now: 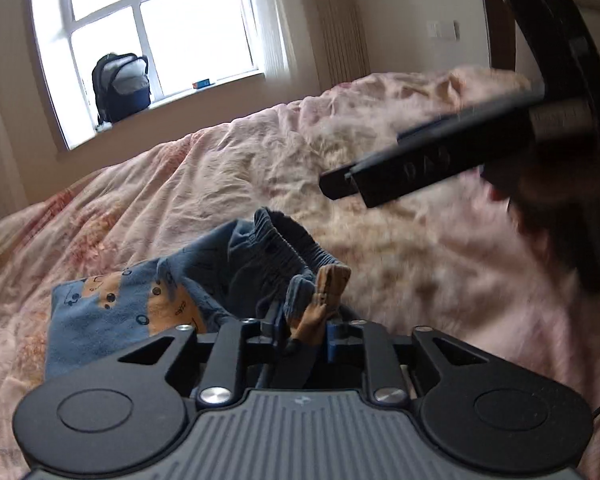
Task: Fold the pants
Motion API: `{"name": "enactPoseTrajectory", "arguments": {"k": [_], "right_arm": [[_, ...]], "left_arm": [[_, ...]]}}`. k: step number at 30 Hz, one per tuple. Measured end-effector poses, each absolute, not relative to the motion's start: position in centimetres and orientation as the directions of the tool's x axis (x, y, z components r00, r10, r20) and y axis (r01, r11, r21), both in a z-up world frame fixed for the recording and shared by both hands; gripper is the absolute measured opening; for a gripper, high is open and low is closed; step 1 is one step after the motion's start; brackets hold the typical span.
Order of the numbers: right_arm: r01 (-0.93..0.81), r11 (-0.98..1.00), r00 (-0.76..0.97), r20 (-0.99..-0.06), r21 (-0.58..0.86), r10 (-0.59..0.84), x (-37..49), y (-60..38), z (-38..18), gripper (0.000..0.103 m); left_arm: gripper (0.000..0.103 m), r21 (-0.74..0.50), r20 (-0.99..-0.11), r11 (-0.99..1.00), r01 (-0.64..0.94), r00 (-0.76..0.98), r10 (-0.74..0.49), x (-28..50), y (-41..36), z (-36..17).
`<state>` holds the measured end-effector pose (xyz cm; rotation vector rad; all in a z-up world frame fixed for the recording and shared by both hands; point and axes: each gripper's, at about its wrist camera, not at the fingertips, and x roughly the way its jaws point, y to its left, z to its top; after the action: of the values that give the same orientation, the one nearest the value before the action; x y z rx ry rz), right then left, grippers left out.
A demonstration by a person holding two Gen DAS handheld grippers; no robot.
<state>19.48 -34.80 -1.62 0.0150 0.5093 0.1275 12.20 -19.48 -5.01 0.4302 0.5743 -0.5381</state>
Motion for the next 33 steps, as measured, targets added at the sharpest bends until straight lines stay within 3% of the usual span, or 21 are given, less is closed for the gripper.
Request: {"name": "enactPoseTrajectory", "arguments": {"k": [2, 4, 11, 15, 17, 21, 22, 25, 29, 33], "right_arm": [[-0.151, 0.987, 0.86, -0.486, 0.052, 0.157, 19.3, -35.0, -1.9, 0.102], [-0.181, 0.98, 0.853, -0.484, 0.077, 0.196, 19.4, -35.1, -2.1, 0.102], [-0.265, 0.945, 0.803, -0.498, 0.191, 0.326, 21.1, -33.4, -1.9, 0.102], [-0.241, 0.969, 0.785, -0.574, 0.064, 0.233, 21.0, -31.8, -3.3, 0.102], [-0.221, 0.974, 0.805, -0.556, 0.039, 0.205, 19.9, -32.1, -3.1, 0.102], [-0.177, 0.984, 0.872, -0.46, 0.018, 0.166, 17.7, -31.9, -1.1, 0.102], [-0.177, 0.984, 0.884, -0.437, 0.012, 0.164, 17.5, -31.4, -0.9, 0.102], [-0.187, 0.982, 0.896, -0.414, -0.026, 0.16, 17.4, -28.9, -1.2, 0.102], [-0.25, 0.961, 0.871, -0.462, -0.12, 0.169, 17.3, -26.0, -2.9, 0.102], [-0.264, 0.941, 0.855, -0.503, -0.214, 0.125, 16.1, -26.4, -5.0, 0.102]], "left_arm": [[0.051, 0.244, -0.593, 0.767, 0.594, 0.717, -0.366, 11.5, -19.2, -4.9], [0.061, 0.232, -0.596, 0.768, 0.597, 0.711, -0.373, 11.5, -19.4, -4.3], [0.07, 0.141, -0.647, 0.811, 0.568, 0.673, -0.359, 11.6, -17.3, -4.2], [0.076, -0.052, -0.638, 0.847, 0.529, 0.635, -0.435, 11.3, -13.5, -3.5], [0.088, -0.132, -0.602, 0.868, 0.478, 0.657, -0.453, 11.3, -11.2, -2.4], [0.095, -0.214, -0.532, 0.929, 0.303, 0.761, -0.371, 12.5, -7.5, -0.1], [0.1, -0.21, -0.527, 0.949, 0.234, 0.791, -0.312, 13.1, -7.0, 0.1], [0.101, -0.15, -0.579, 0.989, 0.015, 0.809, -0.1, 15.0, -6.0, -0.3], [0.101, -0.102, -0.647, 0.995, -0.019, 0.761, -0.052, 14.6, -4.4, -3.0], [0.103, -0.105, -0.628, 0.994, 0.027, 0.773, -0.088, 12.5, -2.6, -5.2]]}}
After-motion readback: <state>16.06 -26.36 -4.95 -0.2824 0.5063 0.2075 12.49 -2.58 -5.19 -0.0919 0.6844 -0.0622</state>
